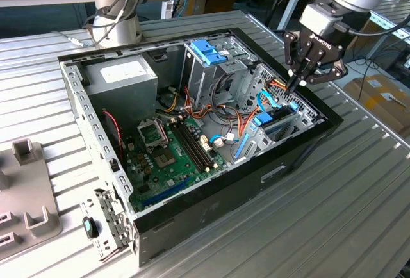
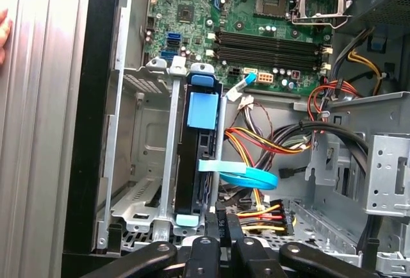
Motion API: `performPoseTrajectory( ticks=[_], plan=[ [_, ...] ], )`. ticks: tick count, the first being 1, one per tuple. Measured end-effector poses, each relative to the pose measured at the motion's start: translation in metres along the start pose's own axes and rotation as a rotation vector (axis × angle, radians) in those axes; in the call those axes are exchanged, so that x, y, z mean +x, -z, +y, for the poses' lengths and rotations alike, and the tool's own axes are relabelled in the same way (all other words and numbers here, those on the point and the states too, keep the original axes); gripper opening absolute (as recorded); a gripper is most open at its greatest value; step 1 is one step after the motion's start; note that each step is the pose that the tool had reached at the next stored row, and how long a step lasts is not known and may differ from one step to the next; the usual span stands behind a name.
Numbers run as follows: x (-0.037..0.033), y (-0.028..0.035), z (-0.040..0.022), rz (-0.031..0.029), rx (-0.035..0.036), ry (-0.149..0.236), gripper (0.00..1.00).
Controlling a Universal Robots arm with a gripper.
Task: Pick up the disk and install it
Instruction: 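Insert the second disk wire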
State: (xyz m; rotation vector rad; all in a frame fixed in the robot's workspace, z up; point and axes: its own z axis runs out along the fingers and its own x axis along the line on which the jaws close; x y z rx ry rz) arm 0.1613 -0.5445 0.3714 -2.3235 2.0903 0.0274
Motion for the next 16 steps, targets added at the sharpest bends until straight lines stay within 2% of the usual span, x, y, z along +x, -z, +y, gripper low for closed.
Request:
performPoseTrajectory(
  ticks=[16],
  plan=[
    [-0.0002, -0.0002, 0.0022, 0.0001, 0.0000, 0.000, 0.16]
  ],
)
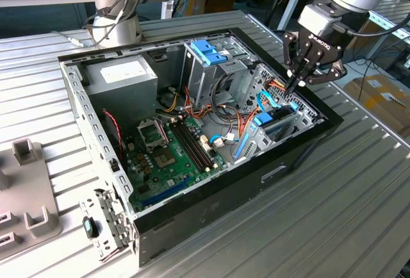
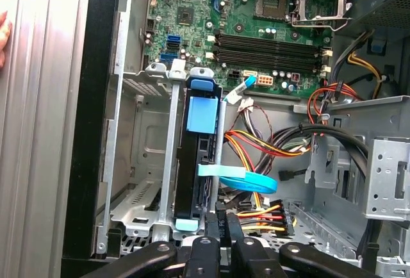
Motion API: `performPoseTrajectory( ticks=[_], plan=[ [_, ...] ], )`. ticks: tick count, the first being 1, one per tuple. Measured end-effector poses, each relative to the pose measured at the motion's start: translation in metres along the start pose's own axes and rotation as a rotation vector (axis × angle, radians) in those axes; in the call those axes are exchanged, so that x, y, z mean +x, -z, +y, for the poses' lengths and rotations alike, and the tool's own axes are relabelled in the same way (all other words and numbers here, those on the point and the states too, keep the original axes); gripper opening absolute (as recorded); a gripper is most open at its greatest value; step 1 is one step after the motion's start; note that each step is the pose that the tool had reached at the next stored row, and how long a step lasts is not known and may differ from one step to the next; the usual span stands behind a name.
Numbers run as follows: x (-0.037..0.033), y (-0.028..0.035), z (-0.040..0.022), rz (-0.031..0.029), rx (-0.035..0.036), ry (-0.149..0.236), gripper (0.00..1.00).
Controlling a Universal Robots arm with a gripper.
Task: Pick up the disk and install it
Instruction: 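Insert the second disk wire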
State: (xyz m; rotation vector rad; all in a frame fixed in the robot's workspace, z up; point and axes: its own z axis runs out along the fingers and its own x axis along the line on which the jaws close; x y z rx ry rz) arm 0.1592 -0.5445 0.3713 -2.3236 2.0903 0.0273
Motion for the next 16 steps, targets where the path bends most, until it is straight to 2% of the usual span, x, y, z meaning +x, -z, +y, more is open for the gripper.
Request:
performPoseTrajectory(
  ticks=[7, 10, 16],
  plan=[
    [0.0001, -0.0005, 0.0012, 0.0001, 0.0000, 0.000, 0.16],
    [0.0029, -0.0026, 0.0028, 0.0001, 0.0019, 0.000, 0.16],
    [0.0037, -0.0050, 0.0049, 0.0005, 0.0046, -0.009, 0.16]
  ],
)
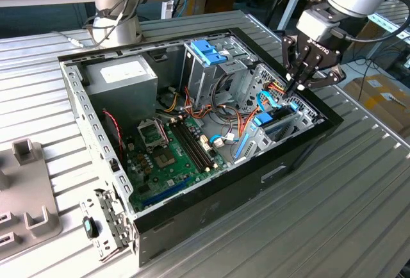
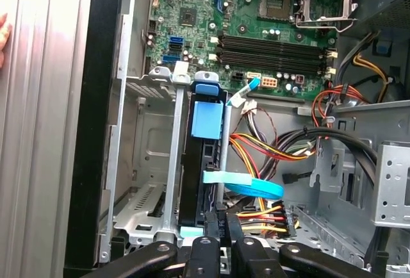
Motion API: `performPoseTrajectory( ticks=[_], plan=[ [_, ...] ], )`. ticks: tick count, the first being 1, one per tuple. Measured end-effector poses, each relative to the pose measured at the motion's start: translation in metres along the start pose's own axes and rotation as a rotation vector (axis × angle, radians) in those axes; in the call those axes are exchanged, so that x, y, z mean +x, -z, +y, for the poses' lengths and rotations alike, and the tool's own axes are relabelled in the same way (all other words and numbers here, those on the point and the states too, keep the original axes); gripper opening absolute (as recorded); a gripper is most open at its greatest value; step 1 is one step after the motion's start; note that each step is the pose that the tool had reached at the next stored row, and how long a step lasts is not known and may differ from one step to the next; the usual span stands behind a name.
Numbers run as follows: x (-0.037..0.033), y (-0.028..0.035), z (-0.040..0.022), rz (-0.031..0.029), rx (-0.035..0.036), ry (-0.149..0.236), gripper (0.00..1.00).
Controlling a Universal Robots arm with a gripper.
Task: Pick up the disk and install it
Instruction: 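Insert the second disk wire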
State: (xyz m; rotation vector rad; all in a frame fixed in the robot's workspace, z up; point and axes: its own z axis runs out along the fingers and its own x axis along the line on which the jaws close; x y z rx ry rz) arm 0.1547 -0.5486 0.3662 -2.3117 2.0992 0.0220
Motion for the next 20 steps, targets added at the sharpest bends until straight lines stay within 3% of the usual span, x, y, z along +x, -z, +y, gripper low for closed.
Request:
performPoseTrajectory(
  ticks=[4, 12, 20],
  plan=[
    [0.0001, -0.0014, 0.0001, 0.0003, 0.0011, -0.050, 0.16],
    [0.0001, -0.0017, 0.0001, 0.0001, 0.0012, -0.051, 0.16],
    [0.0002, -0.0070, 0.0001, 0.0003, 0.0012, -0.051, 0.16]
  ],
)
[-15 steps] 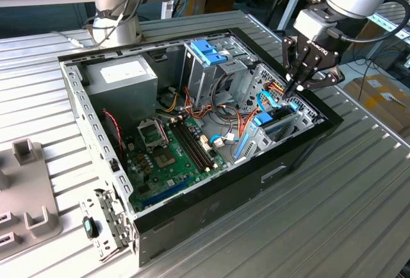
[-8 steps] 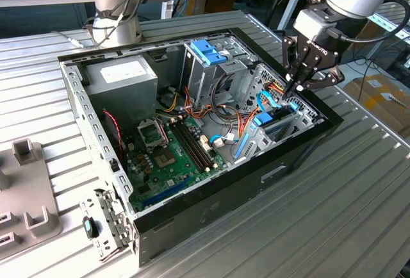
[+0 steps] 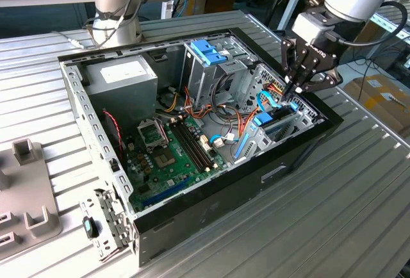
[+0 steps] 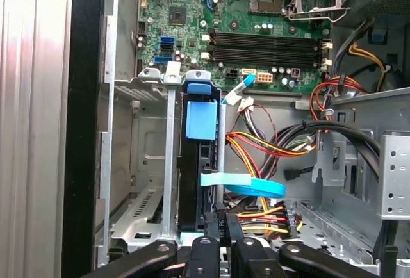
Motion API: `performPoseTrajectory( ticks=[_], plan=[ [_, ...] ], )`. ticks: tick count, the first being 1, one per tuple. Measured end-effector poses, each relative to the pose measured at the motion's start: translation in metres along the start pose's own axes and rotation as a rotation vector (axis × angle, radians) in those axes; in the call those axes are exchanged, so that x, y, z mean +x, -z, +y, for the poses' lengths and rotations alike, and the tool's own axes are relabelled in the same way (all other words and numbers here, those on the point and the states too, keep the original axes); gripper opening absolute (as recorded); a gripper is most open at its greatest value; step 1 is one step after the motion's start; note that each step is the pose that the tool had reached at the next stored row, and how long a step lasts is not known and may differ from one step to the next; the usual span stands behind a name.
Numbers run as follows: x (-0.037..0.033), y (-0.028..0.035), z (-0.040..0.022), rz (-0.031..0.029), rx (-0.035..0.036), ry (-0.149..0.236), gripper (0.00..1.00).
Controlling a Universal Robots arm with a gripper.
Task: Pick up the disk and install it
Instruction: 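Insert the second disk wire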
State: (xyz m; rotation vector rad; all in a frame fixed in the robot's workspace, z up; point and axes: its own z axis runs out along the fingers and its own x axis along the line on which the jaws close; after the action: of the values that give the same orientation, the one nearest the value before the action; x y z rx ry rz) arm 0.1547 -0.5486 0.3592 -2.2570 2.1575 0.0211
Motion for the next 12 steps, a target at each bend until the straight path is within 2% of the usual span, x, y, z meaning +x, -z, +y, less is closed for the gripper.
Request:
performPoseTrajectory(
  ticks=[5, 12],
  plan=[
    [0.0000, -0.0004, 0.0000, -0.0002, 0.0000, 0.000, 0.16],
    [0.0056, -0.0002, 0.0003, -0.0001, 0.0000, 0.000, 0.16]
  ],
)
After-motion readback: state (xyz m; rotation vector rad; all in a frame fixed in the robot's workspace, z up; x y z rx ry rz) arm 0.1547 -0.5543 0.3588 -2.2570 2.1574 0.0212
